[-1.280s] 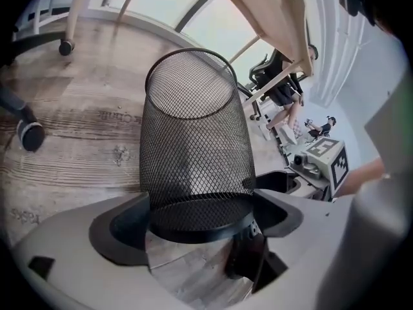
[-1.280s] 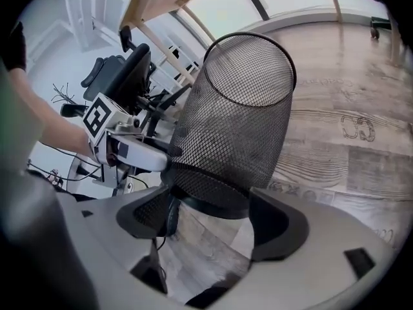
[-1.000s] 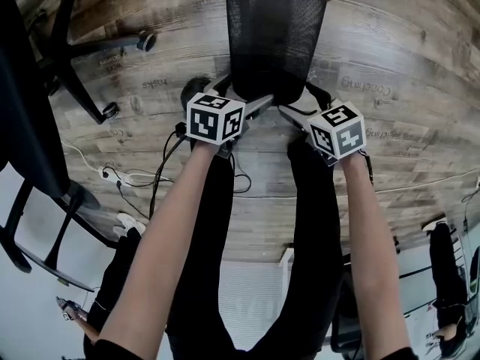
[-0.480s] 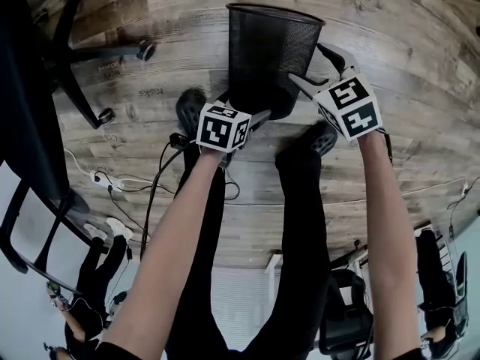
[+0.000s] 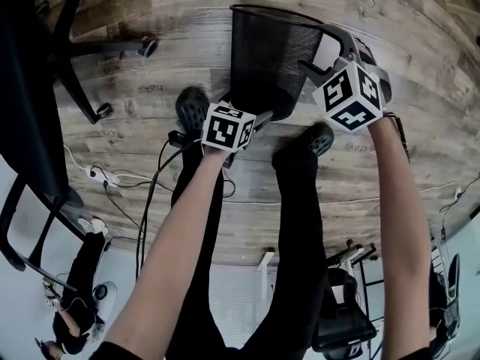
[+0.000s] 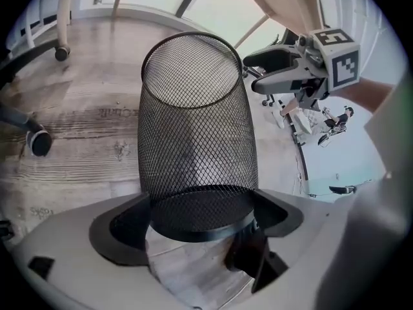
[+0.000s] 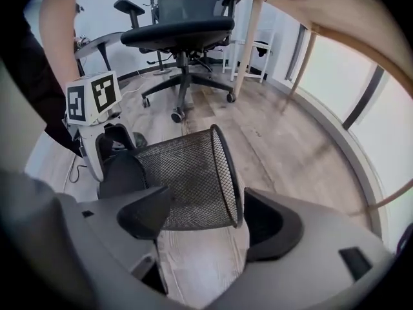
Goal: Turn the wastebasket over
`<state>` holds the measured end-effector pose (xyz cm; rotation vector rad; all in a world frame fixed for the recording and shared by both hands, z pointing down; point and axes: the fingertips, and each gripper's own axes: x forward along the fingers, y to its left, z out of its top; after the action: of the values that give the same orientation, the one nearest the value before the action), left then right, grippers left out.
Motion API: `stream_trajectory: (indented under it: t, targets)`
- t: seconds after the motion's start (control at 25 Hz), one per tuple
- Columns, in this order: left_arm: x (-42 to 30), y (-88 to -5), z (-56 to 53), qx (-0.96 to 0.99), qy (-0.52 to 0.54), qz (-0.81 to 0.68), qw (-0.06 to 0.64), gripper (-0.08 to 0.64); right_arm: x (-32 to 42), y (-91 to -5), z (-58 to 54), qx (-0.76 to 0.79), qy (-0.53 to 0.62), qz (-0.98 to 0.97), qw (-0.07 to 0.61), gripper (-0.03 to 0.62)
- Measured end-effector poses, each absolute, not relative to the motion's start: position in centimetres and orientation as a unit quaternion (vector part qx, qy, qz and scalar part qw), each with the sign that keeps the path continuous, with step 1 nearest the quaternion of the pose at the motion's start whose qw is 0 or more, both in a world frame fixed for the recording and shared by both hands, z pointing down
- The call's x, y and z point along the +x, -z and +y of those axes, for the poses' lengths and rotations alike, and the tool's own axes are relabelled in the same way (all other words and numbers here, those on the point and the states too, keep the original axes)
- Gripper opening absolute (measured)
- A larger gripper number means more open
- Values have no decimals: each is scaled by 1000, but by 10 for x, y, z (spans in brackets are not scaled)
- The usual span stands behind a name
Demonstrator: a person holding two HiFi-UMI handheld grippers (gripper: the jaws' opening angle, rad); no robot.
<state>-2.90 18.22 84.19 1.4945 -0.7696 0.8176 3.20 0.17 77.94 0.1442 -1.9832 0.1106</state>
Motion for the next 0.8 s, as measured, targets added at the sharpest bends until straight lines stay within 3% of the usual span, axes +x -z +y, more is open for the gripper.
stream_trajectory:
  t: [0.6, 0.8]
  targets:
    - [-26, -842, 182, 644, -348, -345, 587, 497, 19, -789, 1, -26, -5, -821, 570, 365]
    - [-24, -843, 185, 643, -352, -347, 586, 502, 23, -787, -2, -37, 9, -816, 577, 305]
